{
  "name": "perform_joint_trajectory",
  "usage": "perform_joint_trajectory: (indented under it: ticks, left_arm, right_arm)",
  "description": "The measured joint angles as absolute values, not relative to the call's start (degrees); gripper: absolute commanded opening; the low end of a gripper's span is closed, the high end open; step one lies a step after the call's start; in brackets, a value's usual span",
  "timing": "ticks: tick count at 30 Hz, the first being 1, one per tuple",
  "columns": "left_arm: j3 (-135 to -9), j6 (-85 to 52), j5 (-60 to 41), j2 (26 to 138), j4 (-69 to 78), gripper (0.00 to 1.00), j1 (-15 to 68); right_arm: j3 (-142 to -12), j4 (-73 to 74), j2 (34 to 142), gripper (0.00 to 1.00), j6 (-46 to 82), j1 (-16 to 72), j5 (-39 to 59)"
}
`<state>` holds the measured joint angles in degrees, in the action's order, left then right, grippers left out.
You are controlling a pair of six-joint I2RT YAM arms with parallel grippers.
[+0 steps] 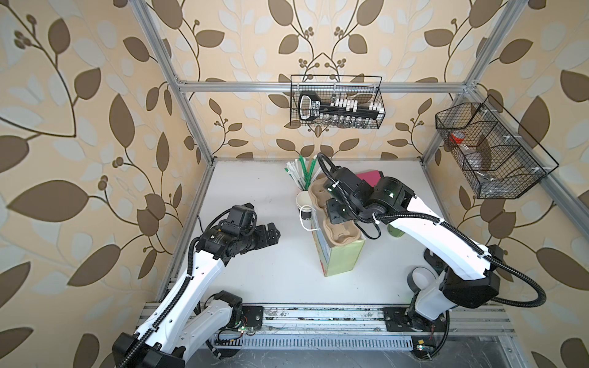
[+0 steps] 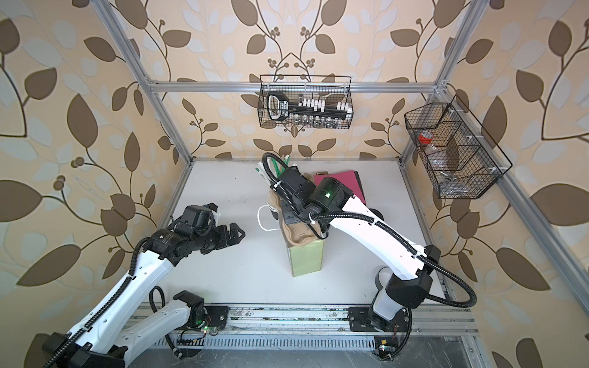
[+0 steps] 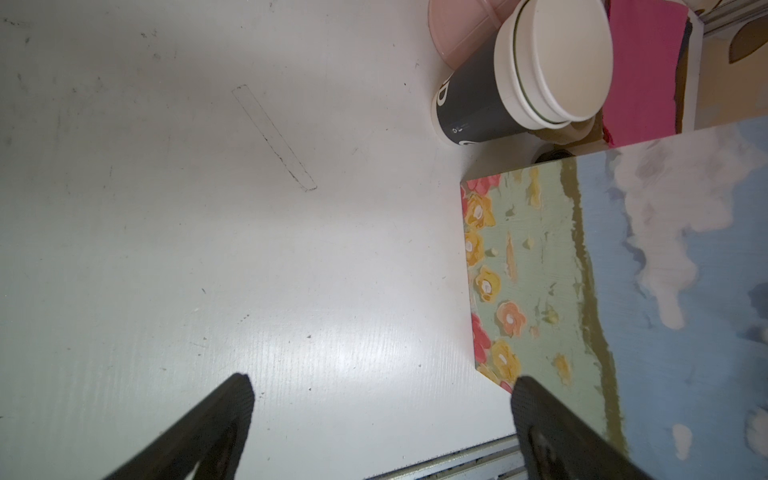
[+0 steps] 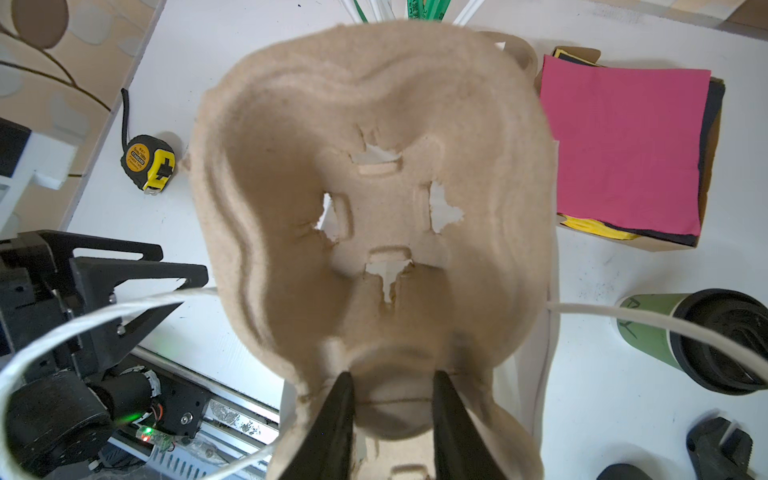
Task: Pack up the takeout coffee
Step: 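Carry the carrier over the open paper bag with the right gripper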
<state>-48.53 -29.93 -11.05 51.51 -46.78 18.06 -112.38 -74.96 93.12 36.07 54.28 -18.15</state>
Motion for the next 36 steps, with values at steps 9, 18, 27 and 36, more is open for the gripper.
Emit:
perform_joint_trajectory:
  ticks: [9, 18, 27, 36]
  left_arm:
    - [-48.53, -29.93, -11.03, 51.51, -46.81, 0.99, 18.06]
    - [-48.53, -29.93, -10.81, 51.51, -46.81, 0.99, 18.06]
    - [-48.53, -29.93, -10.46, 51.51, -46.81, 0.99, 18.06]
    - [-48.53, -29.93, -10.48, 51.79, -46.83, 0.99, 18.06]
  right_arm:
    - [-115.33, -74.81, 94.02, 0.30, 35.68, 53.47, -17.52]
    - [-114.39, -73.63, 94.28, 0.29, 35.27, 52.29, -17.56]
    - [-111.96, -72.25, 94.30, 0.29, 34.87, 51.96, -18.20]
    - [-107.31, -71.35, 94.17, 0.29, 34.89, 52.12, -18.20]
